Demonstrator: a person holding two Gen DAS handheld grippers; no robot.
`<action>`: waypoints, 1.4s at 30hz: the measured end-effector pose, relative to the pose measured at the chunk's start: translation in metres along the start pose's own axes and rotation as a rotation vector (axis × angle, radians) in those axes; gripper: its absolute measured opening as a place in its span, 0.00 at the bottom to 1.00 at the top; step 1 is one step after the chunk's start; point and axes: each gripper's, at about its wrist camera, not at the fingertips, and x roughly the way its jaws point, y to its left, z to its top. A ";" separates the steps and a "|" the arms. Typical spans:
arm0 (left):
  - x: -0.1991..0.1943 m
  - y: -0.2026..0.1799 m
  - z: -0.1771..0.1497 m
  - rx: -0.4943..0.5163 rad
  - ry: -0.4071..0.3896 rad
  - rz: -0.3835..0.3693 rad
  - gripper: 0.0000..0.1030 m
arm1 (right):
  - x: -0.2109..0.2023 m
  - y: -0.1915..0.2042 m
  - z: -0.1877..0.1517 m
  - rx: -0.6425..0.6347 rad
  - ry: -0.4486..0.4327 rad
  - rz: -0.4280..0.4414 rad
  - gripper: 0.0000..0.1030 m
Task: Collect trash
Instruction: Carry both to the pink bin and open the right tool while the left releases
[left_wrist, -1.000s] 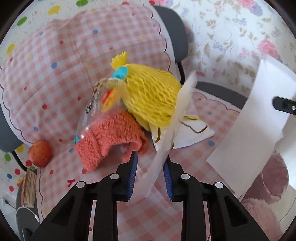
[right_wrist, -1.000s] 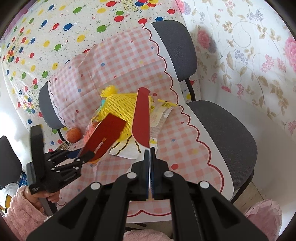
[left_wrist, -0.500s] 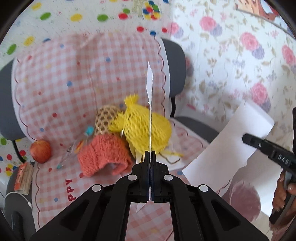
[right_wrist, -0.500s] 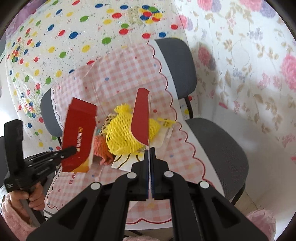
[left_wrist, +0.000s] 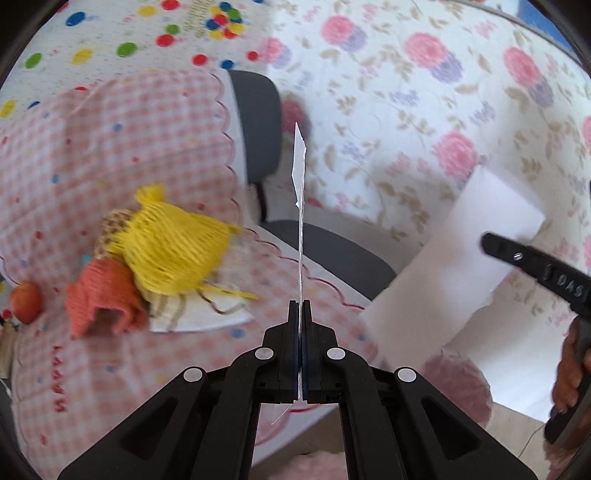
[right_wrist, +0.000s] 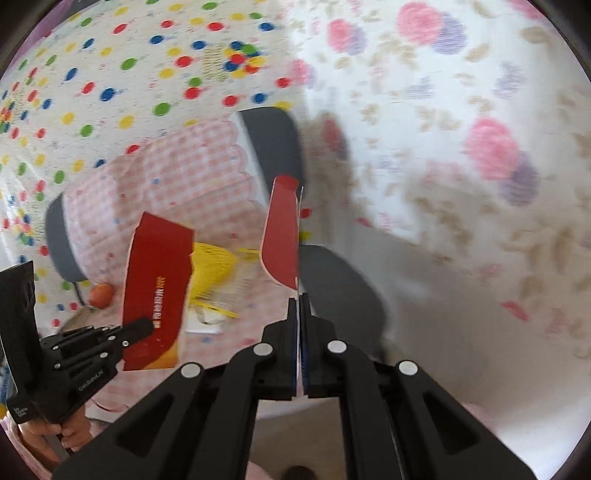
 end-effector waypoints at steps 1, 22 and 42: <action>0.002 -0.004 -0.003 0.004 0.003 -0.010 0.01 | -0.006 -0.008 -0.005 0.000 -0.002 -0.032 0.01; 0.084 -0.179 -0.068 0.237 0.180 -0.300 0.01 | -0.025 -0.161 -0.136 0.137 0.120 -0.450 0.14; 0.117 -0.247 -0.104 0.336 0.285 -0.397 0.03 | -0.084 -0.178 -0.136 0.229 0.055 -0.413 0.30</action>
